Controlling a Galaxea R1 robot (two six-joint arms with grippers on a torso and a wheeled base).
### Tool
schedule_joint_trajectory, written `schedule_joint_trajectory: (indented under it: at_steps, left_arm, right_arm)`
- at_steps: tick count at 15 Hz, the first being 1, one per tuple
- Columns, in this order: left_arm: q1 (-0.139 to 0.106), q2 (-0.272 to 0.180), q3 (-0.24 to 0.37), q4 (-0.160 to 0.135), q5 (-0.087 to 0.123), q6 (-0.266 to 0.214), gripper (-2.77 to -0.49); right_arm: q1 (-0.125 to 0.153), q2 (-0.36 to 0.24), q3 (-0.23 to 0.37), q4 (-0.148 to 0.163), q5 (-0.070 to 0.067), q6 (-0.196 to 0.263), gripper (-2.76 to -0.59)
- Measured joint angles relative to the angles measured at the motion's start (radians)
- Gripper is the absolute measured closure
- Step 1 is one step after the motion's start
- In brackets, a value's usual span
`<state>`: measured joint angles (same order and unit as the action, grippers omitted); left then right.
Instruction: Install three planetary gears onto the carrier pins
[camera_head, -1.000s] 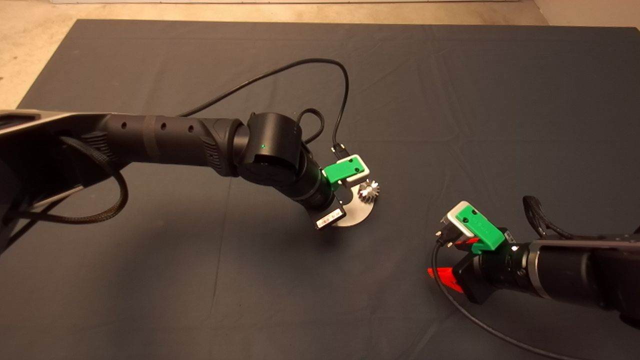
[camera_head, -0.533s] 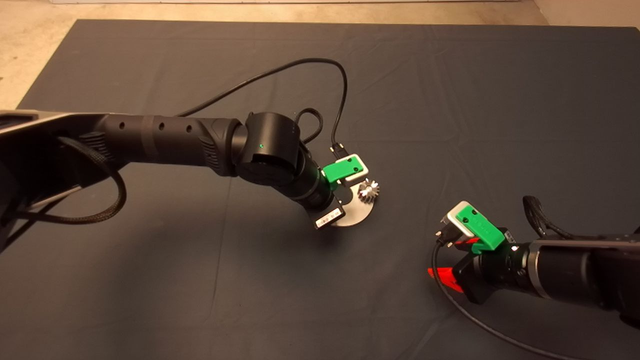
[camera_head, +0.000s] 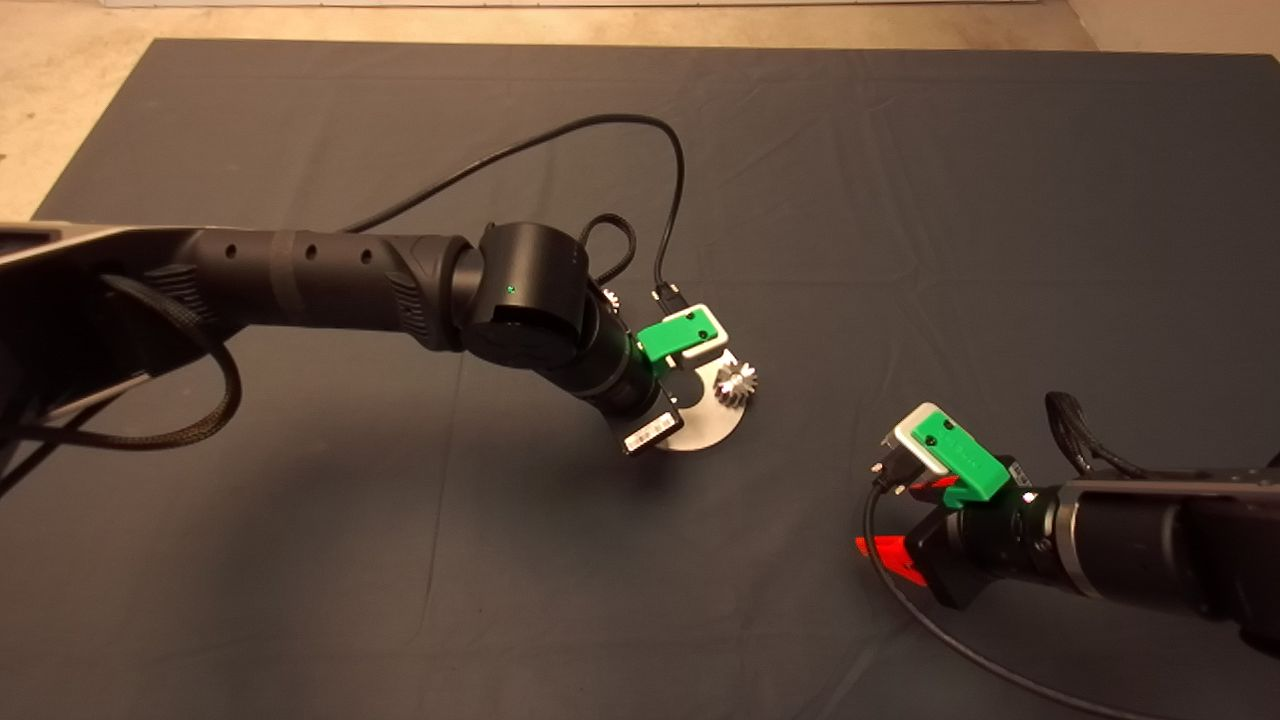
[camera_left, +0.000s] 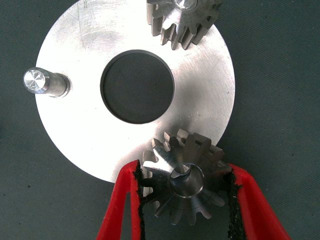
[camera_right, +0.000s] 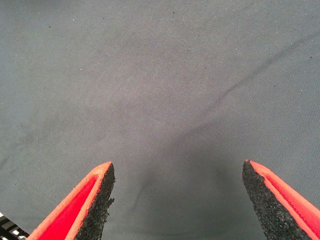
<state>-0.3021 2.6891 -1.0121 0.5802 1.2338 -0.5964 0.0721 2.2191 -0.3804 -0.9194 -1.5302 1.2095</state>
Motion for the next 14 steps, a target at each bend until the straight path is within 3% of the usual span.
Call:
schedule_joint_trajectory:
  at_steps: [14]
  left_arm:
    - [0.0, 0.001, 0.0, -0.016, -0.001, 0.0, -0.7]
  right_arm:
    - [0.0, 0.0, 0.0, 0.0, 0.0, 0.0, -1.89]
